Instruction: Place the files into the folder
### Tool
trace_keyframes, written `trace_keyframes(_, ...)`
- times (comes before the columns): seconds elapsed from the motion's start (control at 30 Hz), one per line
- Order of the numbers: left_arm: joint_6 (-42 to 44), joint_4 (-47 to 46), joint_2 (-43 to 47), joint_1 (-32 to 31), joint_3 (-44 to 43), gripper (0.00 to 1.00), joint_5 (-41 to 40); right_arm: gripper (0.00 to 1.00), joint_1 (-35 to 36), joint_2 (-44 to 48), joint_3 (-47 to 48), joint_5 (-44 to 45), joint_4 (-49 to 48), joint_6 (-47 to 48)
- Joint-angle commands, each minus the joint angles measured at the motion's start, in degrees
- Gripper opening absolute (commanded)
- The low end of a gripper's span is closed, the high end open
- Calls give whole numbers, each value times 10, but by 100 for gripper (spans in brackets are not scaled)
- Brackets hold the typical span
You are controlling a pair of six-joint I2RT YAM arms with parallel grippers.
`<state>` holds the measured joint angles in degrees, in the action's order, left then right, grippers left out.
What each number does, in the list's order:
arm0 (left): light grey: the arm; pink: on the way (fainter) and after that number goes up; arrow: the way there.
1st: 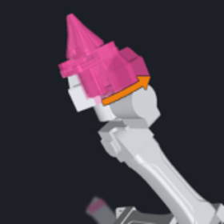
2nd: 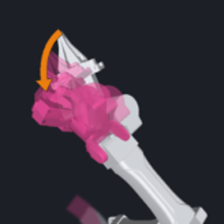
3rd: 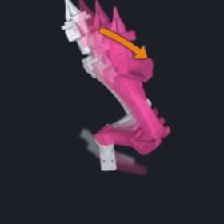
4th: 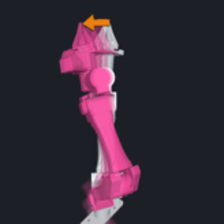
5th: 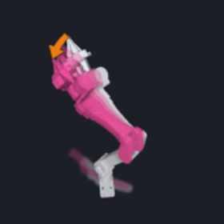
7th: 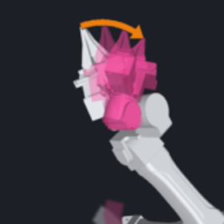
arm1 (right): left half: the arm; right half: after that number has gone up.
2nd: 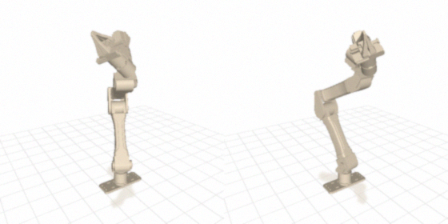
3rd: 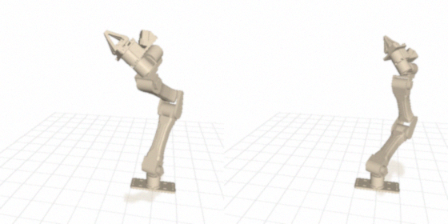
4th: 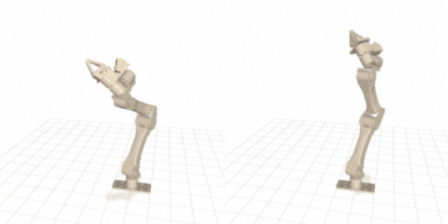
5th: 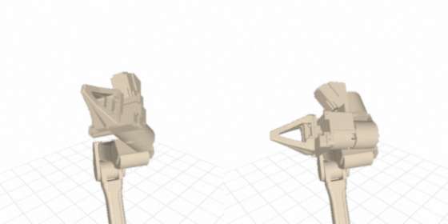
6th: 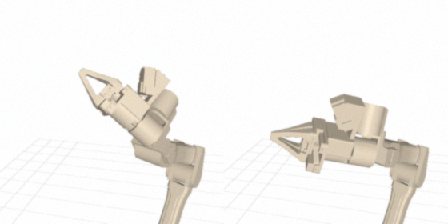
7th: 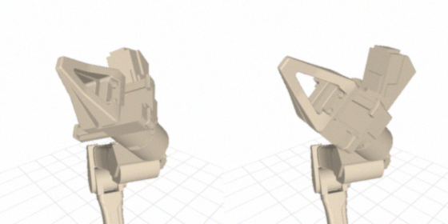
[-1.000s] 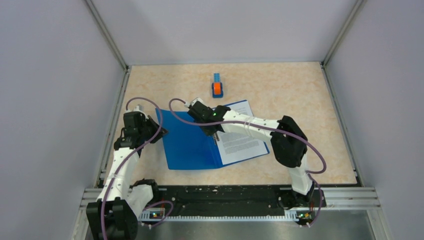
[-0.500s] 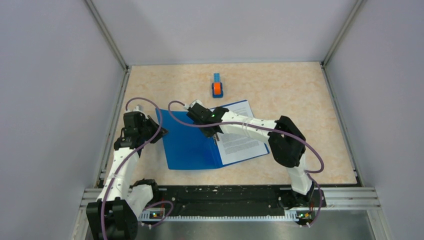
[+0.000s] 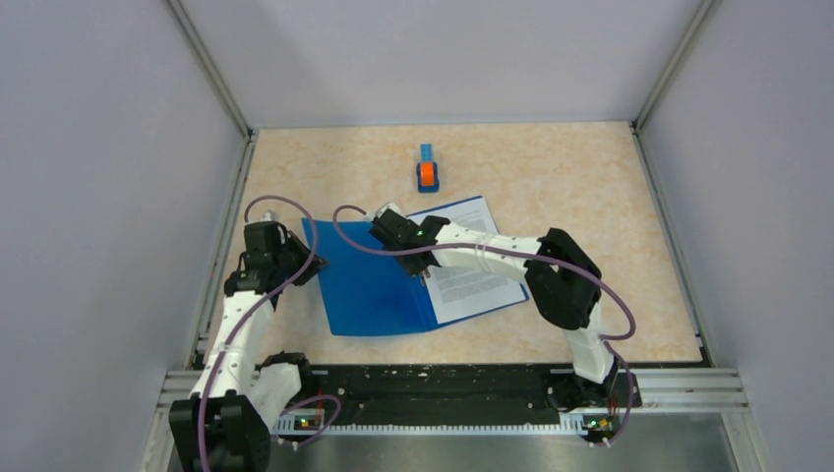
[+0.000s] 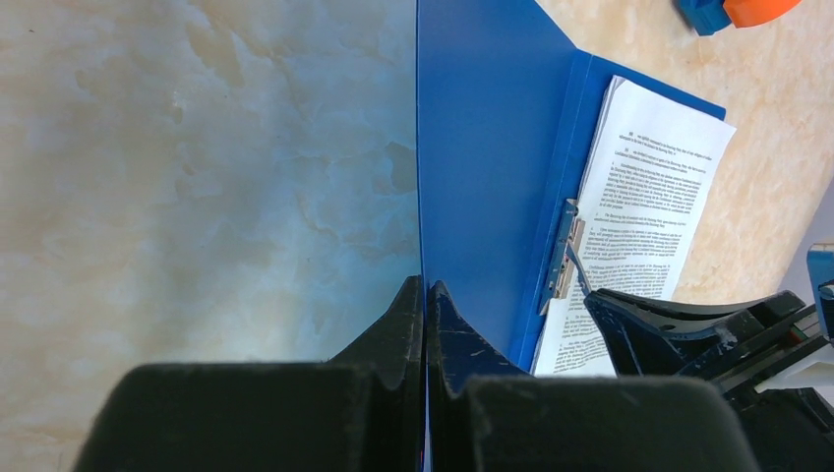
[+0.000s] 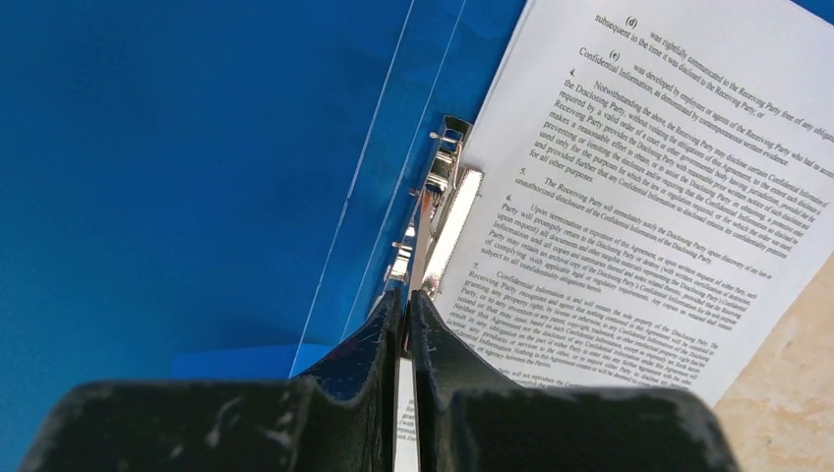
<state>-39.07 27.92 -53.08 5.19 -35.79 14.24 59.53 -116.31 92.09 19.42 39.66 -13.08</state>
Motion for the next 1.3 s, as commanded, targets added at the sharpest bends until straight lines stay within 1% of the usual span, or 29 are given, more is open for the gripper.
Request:
trace_keyframes(0.0, -3, -7, 17, 2, -8, 0, -49, 5, 9, 28, -22, -4, 8, -6)
trace_keyframes(0.2, -7, -3, 20, 2, -6, 0, -62, 0, 9, 34, -51, -17, -2, -14)
trace_keyframes(0.67, -13, -3, 20, 2, -3, 0, -71, 0, 8, 37, -122, -53, -32, -39)
trace_keyframes(1.27, -10, -1, 23, 2, -2, 0, -64, 0, -12, 17, -185, -83, -77, -59)
